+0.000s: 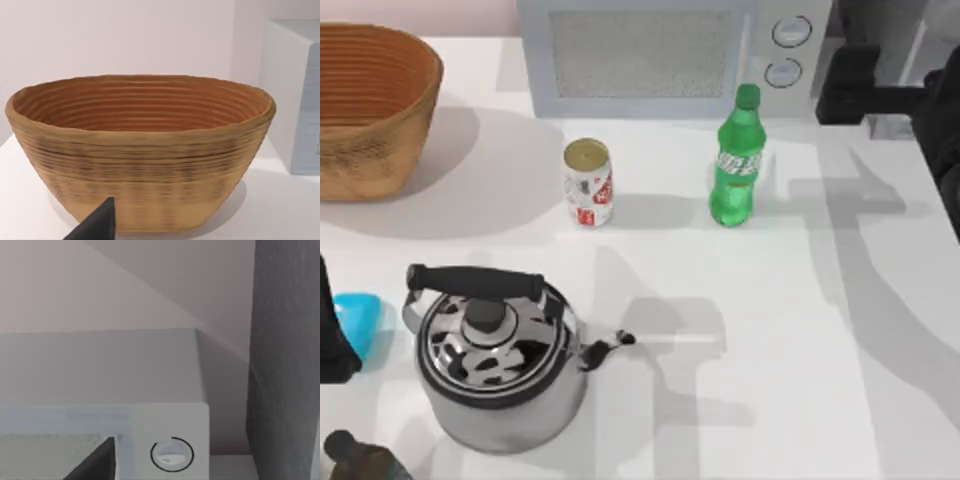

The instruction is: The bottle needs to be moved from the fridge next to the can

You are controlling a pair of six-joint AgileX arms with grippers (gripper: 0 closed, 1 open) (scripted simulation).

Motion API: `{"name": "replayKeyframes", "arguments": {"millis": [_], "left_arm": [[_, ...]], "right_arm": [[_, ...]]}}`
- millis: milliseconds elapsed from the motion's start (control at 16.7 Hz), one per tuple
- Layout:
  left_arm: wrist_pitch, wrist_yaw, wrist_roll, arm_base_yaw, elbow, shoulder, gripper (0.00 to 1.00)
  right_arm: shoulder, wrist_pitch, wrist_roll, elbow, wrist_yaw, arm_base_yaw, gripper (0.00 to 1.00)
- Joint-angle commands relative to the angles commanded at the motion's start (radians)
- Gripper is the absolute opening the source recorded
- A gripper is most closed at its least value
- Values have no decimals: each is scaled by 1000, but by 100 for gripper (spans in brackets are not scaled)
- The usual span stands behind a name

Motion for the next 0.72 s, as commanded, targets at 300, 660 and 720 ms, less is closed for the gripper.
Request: {"name": "replayKeyframes", "arguments": {"millis": [300, 660, 720], "left_arm": [[0, 0, 0, 0, 0, 0, 100], [0, 0, 0, 0, 0, 0, 100], [0, 0, 0, 0, 0, 0, 100]], "right_arm": [[-545, -278, -21, -209, -151, -181, 100], [-1116, -550, -53, -491, -350, -384, 100], [-1181, -582, -58, -533, -378, -410, 100]]}}
